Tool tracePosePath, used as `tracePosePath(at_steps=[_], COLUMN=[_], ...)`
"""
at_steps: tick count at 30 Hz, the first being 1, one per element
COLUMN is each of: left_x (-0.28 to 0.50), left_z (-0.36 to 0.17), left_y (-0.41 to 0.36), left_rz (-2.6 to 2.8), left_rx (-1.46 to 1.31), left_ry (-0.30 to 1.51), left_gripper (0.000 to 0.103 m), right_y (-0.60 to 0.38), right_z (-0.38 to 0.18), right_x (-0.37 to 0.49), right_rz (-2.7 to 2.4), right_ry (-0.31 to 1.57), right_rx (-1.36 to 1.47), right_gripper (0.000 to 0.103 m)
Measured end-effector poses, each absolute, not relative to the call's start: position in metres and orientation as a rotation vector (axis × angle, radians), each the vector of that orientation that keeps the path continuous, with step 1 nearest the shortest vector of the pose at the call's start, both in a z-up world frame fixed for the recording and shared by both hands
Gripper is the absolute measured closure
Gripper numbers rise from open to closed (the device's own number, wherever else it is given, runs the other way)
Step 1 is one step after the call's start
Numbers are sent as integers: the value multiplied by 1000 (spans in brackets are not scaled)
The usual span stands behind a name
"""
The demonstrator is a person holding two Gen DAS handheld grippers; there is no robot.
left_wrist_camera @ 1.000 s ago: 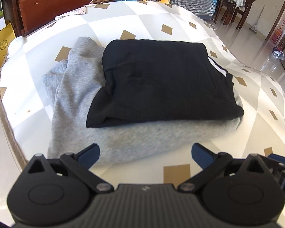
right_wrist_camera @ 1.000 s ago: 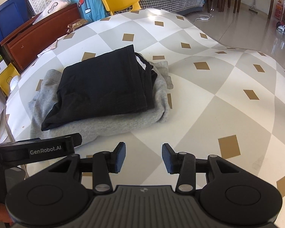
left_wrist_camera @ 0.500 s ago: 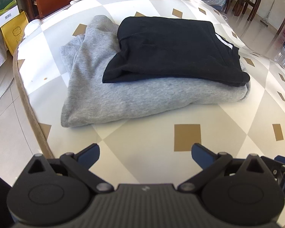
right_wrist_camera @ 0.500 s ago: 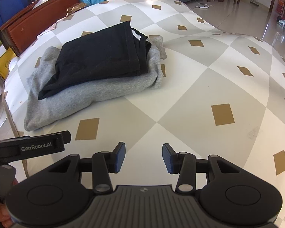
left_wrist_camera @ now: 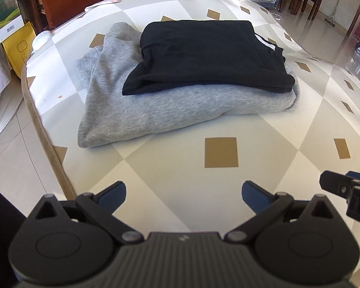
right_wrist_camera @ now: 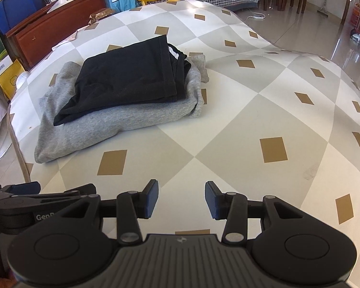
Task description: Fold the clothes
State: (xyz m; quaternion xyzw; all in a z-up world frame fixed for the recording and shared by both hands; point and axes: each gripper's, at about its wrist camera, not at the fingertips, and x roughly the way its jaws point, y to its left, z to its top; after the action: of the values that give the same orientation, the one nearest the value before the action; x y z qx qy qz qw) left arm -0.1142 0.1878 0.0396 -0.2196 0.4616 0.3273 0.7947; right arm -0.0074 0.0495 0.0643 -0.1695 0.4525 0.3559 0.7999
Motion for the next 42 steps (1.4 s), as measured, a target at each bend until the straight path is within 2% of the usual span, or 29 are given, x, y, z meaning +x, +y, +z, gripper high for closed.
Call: tracePosePath(at_steps=[20,42], left_x=[-119,-115], left_z=[89,96], left_y=[145,106], left_rz=[716,653], left_rx=[-319,-243], left_ry=[939,952], left_gripper=[0,0], right_y=[27,0], right_z=[94,104], right_x=[-8,-5], right_rz=[775,737], right_ry=[936,932], right_rx=[-303,-277], right_gripper=[61,61])
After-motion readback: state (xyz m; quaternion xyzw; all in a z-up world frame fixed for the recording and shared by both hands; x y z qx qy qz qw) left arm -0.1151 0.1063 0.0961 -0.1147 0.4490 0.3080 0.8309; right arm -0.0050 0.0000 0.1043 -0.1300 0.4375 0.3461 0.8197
